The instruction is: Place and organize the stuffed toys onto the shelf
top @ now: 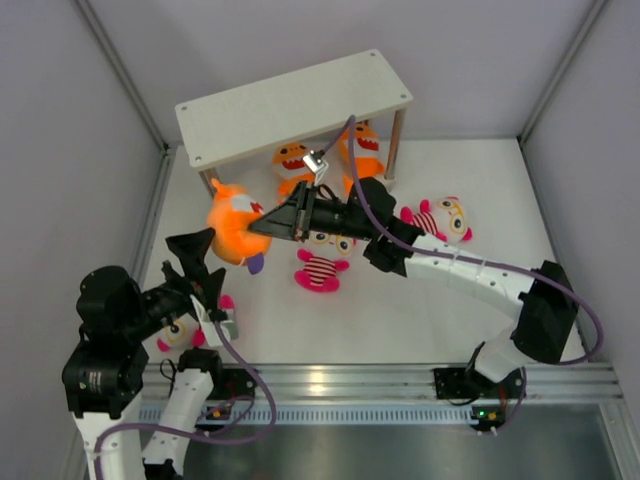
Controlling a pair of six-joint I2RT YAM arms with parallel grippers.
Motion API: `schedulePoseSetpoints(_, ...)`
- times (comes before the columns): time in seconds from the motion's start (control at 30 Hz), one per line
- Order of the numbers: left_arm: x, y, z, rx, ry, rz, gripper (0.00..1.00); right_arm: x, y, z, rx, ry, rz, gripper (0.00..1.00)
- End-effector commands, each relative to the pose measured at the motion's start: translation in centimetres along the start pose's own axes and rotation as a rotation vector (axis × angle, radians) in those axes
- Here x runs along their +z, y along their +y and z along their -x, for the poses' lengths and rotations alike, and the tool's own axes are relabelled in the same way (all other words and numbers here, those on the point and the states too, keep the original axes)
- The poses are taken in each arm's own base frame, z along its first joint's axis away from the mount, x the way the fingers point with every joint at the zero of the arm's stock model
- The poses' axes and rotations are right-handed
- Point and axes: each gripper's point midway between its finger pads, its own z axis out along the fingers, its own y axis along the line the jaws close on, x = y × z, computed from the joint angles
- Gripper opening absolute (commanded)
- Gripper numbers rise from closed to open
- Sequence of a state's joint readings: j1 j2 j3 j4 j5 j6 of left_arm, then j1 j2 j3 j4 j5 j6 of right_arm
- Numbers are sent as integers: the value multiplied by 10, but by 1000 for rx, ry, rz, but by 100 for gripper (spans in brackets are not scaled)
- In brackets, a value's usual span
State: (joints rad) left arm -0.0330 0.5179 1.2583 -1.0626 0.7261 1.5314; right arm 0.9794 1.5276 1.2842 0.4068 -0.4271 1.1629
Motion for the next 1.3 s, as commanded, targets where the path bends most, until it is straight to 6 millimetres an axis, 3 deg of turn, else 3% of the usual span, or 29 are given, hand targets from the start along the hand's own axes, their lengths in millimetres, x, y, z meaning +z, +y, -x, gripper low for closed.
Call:
schedulePoseSetpoints(0.0, 5, 7, 6, 60, -49, -1, 94, 8, 63, -1, -45, 11, 184, 0)
schedulePoseSetpoints(0.13, 6, 16, 7, -10, -56, 2, 52, 15, 67, -21, -24, 76, 208, 0)
schedulePoseSetpoints(0.17, 6, 18, 8, -29, -63, 2, 45, 16, 67, -24, -19, 83, 211, 0)
schedulePoseSetpoints(0.2, 6, 20, 13, -62, -85, 5, 33, 16, 66, -27, -17, 91, 211, 0)
schedulePoseSetpoints(0.3, 7, 20, 20, -115, -124, 0, 13, 19, 64, -35, -19, 109, 219, 0)
schedulePoseSetpoints(0.33, 7, 20, 22, -150, -131, -2, 0, 21, 64, -37, -21, 115, 223, 0)
schedulePoseSetpoints(0.43, 8, 22, 26, -294, -147, -10, 0, 21, 68, -35, -40, 112, 244, 1)
schedulePoseSetpoints(0.5, 12, 22, 25, -428, -149, -29, 0, 20, 69, -35, -86, 108, 260, 30)
schedulePoseSetpoints(0.63, 17, 23, 23, -613, -137, -49, 0, 4, 70, -14, -202, 20, 230, 37)
schedulePoseSetpoints(0.67, 16, 27, 24, -644, -136, -46, 0, 2, 68, -11, -240, 3, 214, 52)
schedulePoseSetpoints(0.77, 19, 37, 24, -795, -130, -50, 0, -13, 71, -1, -339, -38, 210, 64)
schedulePoseSetpoints(0.8, 25, 37, 21, -897, -120, -69, 0, -18, 55, -5, -350, -34, 180, 67)
schedulePoseSetpoints(0.83, 27, 40, 21, -940, -118, -73, 0, -34, 64, 8, -426, -83, 198, 70)
schedulePoseSetpoints(0.9, 30, 43, 27, -1031, -147, -104, 0, -52, 55, 19, -513, -136, 167, 79)
schedulePoseSetpoints(0.93, 32, 42, 30, -1052, -165, -124, 0, -72, 48, 27, -659, -176, 138, 79)
schedulePoseSetpoints(1.0, 34, 40, 44, -1109, -237, -192, 0, -93, 33, 35, -828, -208, 59, 84)
schedulePoseSetpoints(1.03, 35, 40, 47, -1127, -260, -214, 0, -112, 31, 38, -1034, -233, 18, 87)
schedulePoseSetpoints(1.1, 36, 39, 58, -1161, -323, -275, 0, -128, 16, 31, -1185, -183, -38, 92)
schedulePoseSetpoints(1.13, 36, 39, 61, -1166, -345, -295, 0, -139, 14, 30, -1345, -168, -53, 94)
schedulePoseSetpoints(1.2, 35, 39, 71, -1173, -418, -353, 0, -146, 2, 10, -1434, -53, -22, 95)
schedulePoseSetpoints(1.27, 34, 39, 78, -1193, -476, -407, 0, -149, 5, -2, -1547, 21, 49, 95)
